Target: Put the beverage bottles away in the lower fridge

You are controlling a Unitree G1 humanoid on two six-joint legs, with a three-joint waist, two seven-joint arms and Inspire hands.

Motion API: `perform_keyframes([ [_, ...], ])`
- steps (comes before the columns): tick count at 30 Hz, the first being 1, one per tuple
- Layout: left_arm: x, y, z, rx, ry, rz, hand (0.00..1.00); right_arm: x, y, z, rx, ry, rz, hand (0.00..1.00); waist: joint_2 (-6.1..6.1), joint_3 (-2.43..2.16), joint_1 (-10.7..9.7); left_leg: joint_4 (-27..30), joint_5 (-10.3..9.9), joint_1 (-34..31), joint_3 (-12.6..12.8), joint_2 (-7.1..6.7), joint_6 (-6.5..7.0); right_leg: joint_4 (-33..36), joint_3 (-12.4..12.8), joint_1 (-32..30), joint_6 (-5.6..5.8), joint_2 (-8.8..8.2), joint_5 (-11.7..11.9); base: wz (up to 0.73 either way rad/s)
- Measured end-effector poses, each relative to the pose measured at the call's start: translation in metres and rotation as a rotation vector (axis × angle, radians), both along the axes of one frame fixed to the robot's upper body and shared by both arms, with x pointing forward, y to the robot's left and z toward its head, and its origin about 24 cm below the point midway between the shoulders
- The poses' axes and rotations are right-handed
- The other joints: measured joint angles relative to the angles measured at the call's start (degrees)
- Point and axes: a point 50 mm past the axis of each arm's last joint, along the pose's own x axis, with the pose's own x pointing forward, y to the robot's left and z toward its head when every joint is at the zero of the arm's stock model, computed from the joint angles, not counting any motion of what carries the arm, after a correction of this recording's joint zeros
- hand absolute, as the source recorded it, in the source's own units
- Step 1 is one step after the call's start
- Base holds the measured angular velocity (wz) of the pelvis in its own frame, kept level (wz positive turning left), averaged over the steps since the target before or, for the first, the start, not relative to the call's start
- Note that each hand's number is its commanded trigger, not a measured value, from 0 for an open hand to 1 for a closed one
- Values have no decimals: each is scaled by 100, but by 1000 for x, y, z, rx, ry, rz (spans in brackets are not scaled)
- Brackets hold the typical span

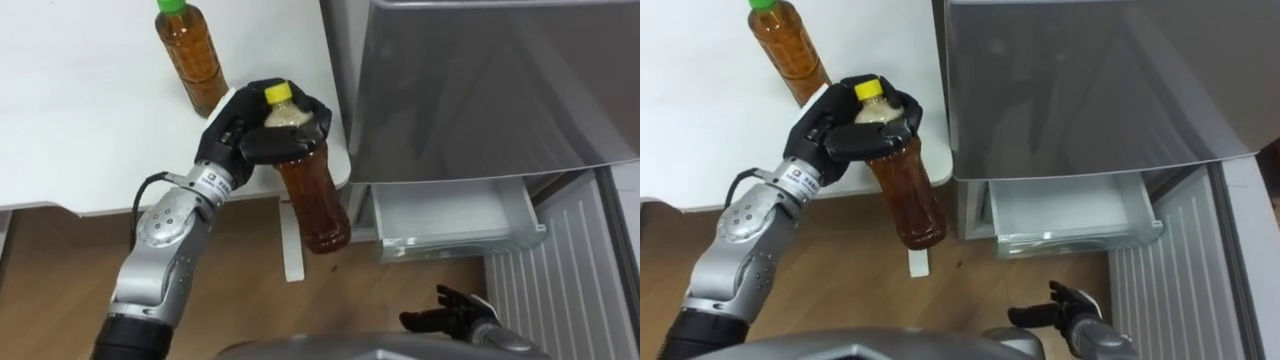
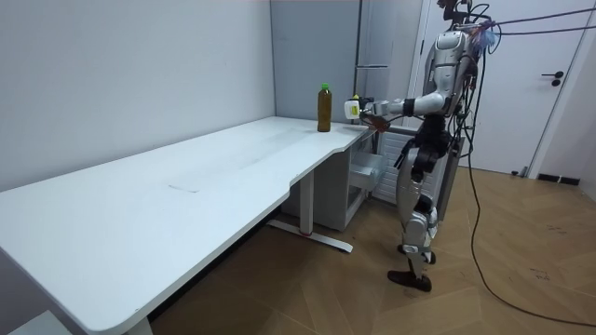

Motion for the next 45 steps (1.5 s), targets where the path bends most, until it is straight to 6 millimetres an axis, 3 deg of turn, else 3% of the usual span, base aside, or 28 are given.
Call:
perform_keyframes([
  [9, 4, -18, 16, -99, -54, -70, 100, 2, 4, 0, 13, -1, 35, 0, 21, -39, -48, 71, -3, -67, -9, 14, 1, 19, -110, -7, -18, -8, 13, 4],
  [14, 1, -36, 22, -140, -79, -182, 100, 17, 17, 3, 48, -51, 145, 0, 37, -28, -78, 81, -3, -72, 11, 14, 1, 32, -100, -25, -18, -9, 13, 0],
  [18, -1, -41, 22, -146, -79, -222, 100, 23, 24, 6, 81, -80, 192, 0, 90, 6, -79, 76, -2, -73, 61, 24, 1, 52, -59, -48, -18, -1, 13, -5],
  [21, -1, -40, 22, -145, -79, -221, 100, 29, 28, 9, 109, -110, 224, 0, 145, 1, -67, 69, -2, -99, 152, 40, 1, 111, -38, -125, -20, -2, 10, -8],
  [28, -2, -40, 21, -132, -79, -237, 100, 42, 46, 19, 196, -197, 331, 0, 70, 18, -49, 69, -2, -93, 233, 44, 1, 112, 20, -146, -20, -3, 10, -4],
  [33, -2, -40, 21, -128, -80, -236, 100, 49, 53, 27, 232, -256, 366, 0, 26, 6, -14, 72, -3, -84, 275, 49, 2, 113, 54, -146, -19, -3, 10, -2],
  [39, -3, -40, 27, -28, -148, -234, 100, 52, 63, 35, 281, -290, 457, 0, 36, 4, 107, 71, -3, -82, 278, 57, 1, 140, 49, -159, -20, 1, 10, 0],
  [45, -7, -36, 48, 177, -299, -253, 100, 54, 60, 47, 323, -343, 512, 0, -2, -5, 161, 56, -4, -84, 263, 48, 3, 121, 11, -142, -19, -5, 10, 3],
])
